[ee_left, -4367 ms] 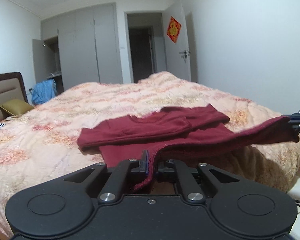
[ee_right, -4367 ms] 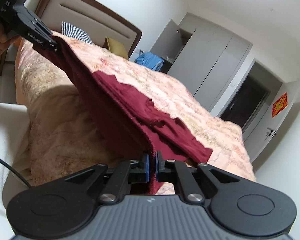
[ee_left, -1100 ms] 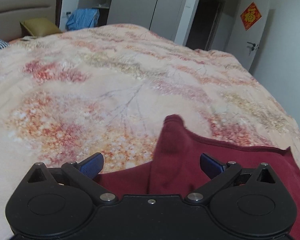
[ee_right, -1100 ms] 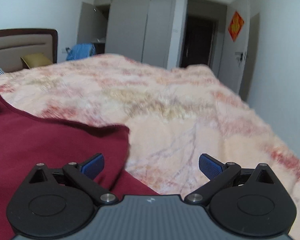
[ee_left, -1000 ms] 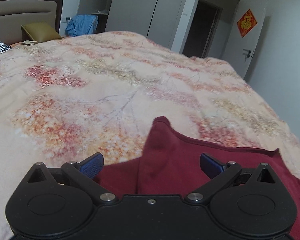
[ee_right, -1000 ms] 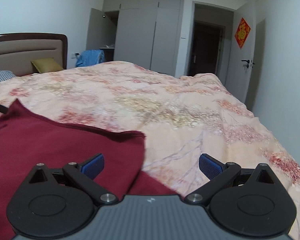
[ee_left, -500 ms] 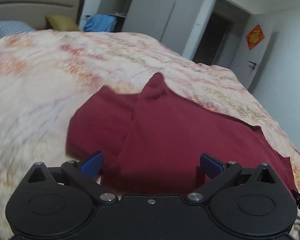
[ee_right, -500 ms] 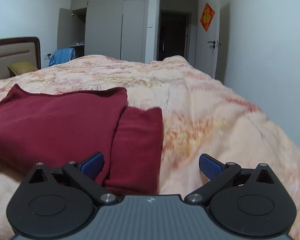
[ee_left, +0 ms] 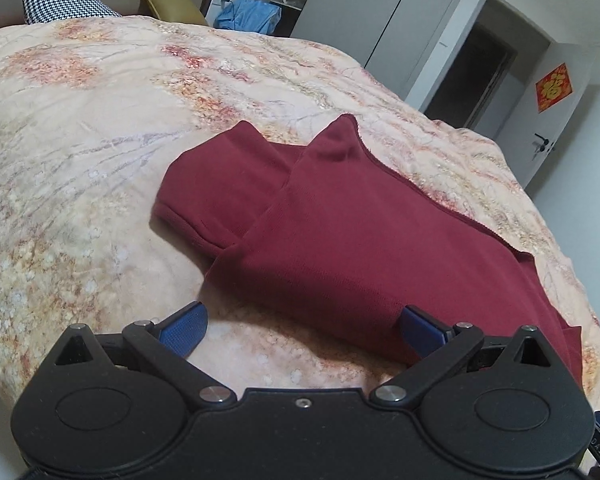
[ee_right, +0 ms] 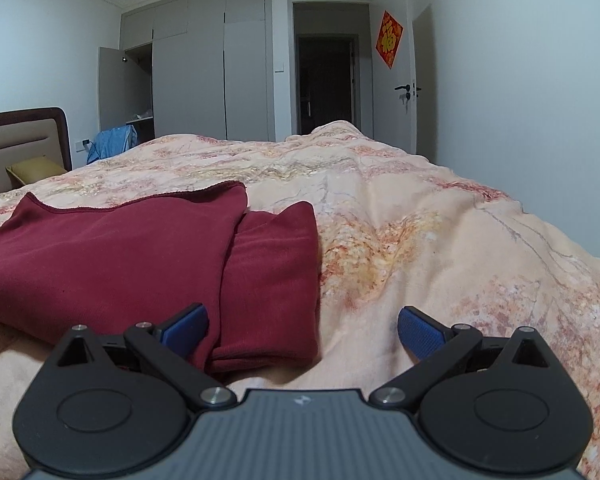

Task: Fold small clothes

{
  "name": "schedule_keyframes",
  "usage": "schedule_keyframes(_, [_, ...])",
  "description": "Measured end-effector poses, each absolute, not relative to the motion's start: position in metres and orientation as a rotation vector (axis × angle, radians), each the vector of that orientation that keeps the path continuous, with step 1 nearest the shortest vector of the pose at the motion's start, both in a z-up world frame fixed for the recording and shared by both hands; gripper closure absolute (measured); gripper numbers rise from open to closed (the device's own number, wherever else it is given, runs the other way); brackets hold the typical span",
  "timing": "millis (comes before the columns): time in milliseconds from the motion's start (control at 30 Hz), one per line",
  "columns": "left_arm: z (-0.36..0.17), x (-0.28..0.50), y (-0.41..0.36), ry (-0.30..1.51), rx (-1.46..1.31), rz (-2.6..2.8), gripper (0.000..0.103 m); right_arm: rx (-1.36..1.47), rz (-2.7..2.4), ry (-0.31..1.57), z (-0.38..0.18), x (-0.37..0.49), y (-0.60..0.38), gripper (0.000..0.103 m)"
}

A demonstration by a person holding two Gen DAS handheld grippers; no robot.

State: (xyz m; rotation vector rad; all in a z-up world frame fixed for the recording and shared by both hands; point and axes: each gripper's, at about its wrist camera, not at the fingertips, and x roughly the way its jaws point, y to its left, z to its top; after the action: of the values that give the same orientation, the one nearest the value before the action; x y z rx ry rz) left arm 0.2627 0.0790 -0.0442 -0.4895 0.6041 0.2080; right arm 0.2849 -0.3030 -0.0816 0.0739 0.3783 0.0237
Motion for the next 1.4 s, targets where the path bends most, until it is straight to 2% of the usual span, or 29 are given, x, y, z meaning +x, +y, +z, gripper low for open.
schedule_keyframes(400, [-0.047, 0.259, 0.086, 0.614, -0.511, 0.177, 0.001, 0.079, 0.005, 0.361, -0.084, 0.277, -0.298, 0.000])
schedule_keyframes(500, [-0.047, 0.259, 0.090, 0.621, -0.510, 0.159, 0.001, 0.095, -0.006, 0.403, -0.072, 0.275, -0.295, 0.000])
schedule_keyframes(667, [-0.048, 0.257, 0.092, 0.622, -0.529, 0.148, 0.001, 0.113, 0.053, 0.337, -0.047, 0.264, -0.276, 0.000])
schedule_keyframes(1033, [-0.046, 0.248, 0.100, 0.644, -0.553, 0.144, 0.001, -0.057, 0.270, 0.464, -0.010, 0.347, -0.172, 0.000])
schedule_keyframes(1200, [-0.047, 0.246, 0.100, 0.650, -0.548, 0.142, 0.001, -0.121, 0.312, 0.426, -0.009, 0.355, -0.138, 0.000])
schedule_keyframes(1400, [-0.047, 0.247, 0.094, 0.663, -0.502, 0.148, 0.001, -0.218, 0.317, 0.484, -0.028, 0.372, -0.116, 0.000])
